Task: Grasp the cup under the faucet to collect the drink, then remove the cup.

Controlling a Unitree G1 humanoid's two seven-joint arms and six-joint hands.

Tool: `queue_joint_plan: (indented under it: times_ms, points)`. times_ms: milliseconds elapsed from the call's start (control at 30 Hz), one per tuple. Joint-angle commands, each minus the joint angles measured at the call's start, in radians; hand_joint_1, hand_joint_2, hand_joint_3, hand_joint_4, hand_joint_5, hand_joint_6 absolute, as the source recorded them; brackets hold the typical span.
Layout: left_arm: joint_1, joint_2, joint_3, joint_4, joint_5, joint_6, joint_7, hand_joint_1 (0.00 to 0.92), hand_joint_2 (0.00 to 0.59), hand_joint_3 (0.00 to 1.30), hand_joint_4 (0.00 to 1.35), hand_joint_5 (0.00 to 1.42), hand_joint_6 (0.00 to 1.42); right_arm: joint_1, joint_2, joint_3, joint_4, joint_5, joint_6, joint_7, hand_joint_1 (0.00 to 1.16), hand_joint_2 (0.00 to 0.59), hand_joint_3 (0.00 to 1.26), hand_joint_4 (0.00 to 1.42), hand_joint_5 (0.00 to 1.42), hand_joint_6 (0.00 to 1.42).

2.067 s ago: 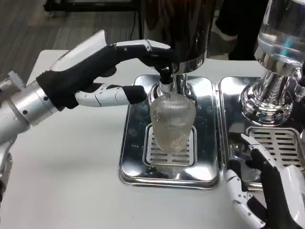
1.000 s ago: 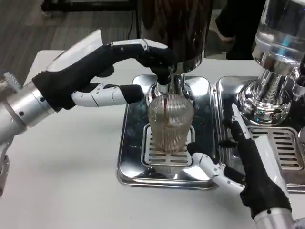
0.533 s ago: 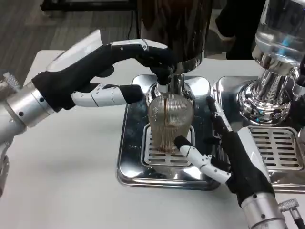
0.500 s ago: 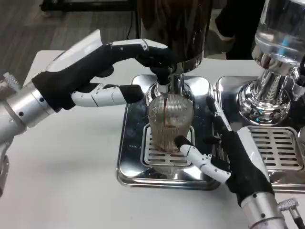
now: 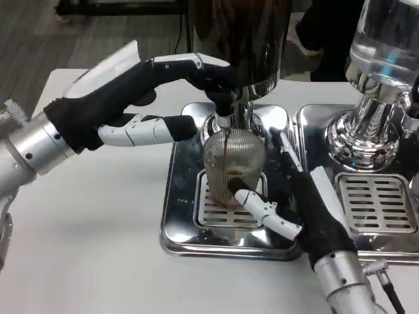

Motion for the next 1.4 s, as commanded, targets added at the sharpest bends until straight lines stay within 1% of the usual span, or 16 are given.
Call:
queue_joint_plan:
  times_ms: [33,133,433,833,867,1000,1100,1133,1200,1400]
  points:
    - [0.021,0.005,-0.007,0.0,0.005,0.01,-0.022,0.0,0.084,0.33,0.34,0.39,0.35,-0.034,0.009,-0.003,0.051,0.016,-0.041,-0.013,0.48,0.189,0.0,0.0,0.0,0.02]
    - [0.022,0.007,-0.007,-0.001,0.005,0.011,-0.022,0.0,0.087,0.33,0.34,0.39,0.35,-0.054,0.01,-0.001,0.077,0.023,-0.057,-0.01,0.48,0.194,0.0,0.0,0.0,0.01]
    - [0.031,0.012,-0.004,-0.015,0.004,0.019,-0.023,0.0,0.093,0.34,0.35,0.39,0.31,-0.123,0.021,0.013,0.148,0.016,-0.046,-0.009,0.48,0.186,0.0,0.0,0.0,0.0]
    - [0.034,0.017,-0.003,-0.019,-0.002,0.024,-0.024,0.0,0.096,0.34,0.35,0.39,0.31,-0.182,0.027,0.014,0.241,0.019,-0.066,-0.009,0.48,0.187,0.0,0.0,0.0,0.0]
    - [0.034,0.017,-0.003,-0.02,-0.002,0.025,-0.024,0.0,0.096,0.34,0.35,0.39,0.31,-0.184,0.025,0.014,0.244,0.019,-0.067,-0.008,0.49,0.177,0.0,0.0,0.0,0.0]
    - [0.036,0.017,-0.003,-0.021,0.0,0.03,-0.022,0.0,0.099,0.35,0.35,0.39,0.31,-0.188,0.017,0.019,0.244,0.009,-0.059,-0.003,0.52,0.179,0.0,0.0,0.0,0.0]
    - [0.036,0.015,-0.003,-0.02,0.0,0.033,-0.022,0.0,0.101,0.35,0.35,0.39,0.31,-0.192,0.008,0.026,0.235,-0.003,-0.048,0.001,0.6,0.165,0.0,0.0,0.0,0.0]
    - [0.035,0.014,-0.003,-0.019,-0.001,0.034,-0.022,0.0,0.101,0.35,0.35,0.39,0.31,-0.193,0.006,0.028,0.233,-0.007,-0.045,0.0,0.61,0.164,0.0,0.0,0.0,0.0]
    - [0.035,0.013,-0.003,-0.018,-0.001,0.036,-0.022,0.0,0.101,0.35,0.36,0.39,0.31,-0.194,0.005,0.031,0.231,-0.013,-0.039,-0.003,0.66,0.17,0.0,0.0,0.0,0.0]
    - [0.034,0.012,-0.004,-0.014,-0.002,0.038,-0.024,0.0,0.102,0.36,0.36,0.39,0.31,-0.19,0.007,0.034,0.22,-0.03,-0.017,-0.021,0.68,0.161,0.0,0.0,0.0,0.01]
